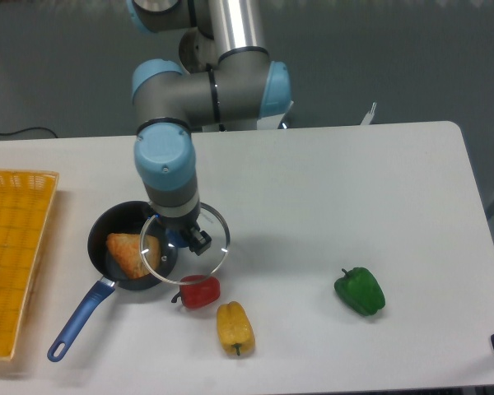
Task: Close the pot lid
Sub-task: 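Carry the glass lid over the blue saucepan and tilt it down, then lower the lid onto the saucepan rim and settle it flat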
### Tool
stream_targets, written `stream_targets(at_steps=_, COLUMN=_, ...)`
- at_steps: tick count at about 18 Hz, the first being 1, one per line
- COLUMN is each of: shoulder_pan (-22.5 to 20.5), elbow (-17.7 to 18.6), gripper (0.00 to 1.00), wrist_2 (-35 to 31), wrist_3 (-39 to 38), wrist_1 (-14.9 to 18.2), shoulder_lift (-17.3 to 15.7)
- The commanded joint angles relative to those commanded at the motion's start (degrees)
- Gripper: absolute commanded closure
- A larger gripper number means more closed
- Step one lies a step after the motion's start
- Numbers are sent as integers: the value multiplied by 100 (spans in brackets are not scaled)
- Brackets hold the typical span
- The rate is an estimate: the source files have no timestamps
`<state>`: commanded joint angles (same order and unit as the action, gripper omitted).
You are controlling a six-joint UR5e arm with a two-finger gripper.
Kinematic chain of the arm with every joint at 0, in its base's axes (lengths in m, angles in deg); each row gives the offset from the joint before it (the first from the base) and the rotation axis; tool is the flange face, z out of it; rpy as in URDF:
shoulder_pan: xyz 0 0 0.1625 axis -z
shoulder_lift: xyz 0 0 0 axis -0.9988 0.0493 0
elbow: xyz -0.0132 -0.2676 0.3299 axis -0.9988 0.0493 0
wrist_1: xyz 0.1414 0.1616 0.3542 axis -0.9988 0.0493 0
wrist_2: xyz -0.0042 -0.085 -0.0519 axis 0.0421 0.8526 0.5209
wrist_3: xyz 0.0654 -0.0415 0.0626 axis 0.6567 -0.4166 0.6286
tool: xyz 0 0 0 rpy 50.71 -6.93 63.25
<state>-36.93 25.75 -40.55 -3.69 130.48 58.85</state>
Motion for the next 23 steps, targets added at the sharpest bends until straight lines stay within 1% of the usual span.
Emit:
stream_targets(at_steps=2, shoulder_pan=158, elbow=0, gripper=48, wrist_2=-9, wrist_3=-141, wrist_1=-9, shoulder_lift=-9)
stream_targets(at_steps=8, shoulder_pan=544, elbow=9, gripper=48, wrist_2=-158, wrist_3=-370, wrist_1=-53, shoulder_lift=35)
stream_targets(at_steps=13, shoulder_pan=659, elbow=9, gripper=48, wrist_2=-167, wrist_3=-431, wrist_1=-70, shoulder_lift=79)
stream_targets(at_steps=23, shoulder_pan=739, elbow=9, gripper=48, wrist_2=-184, wrist_3=-440, wrist_1=-70, shoulder_lift=167)
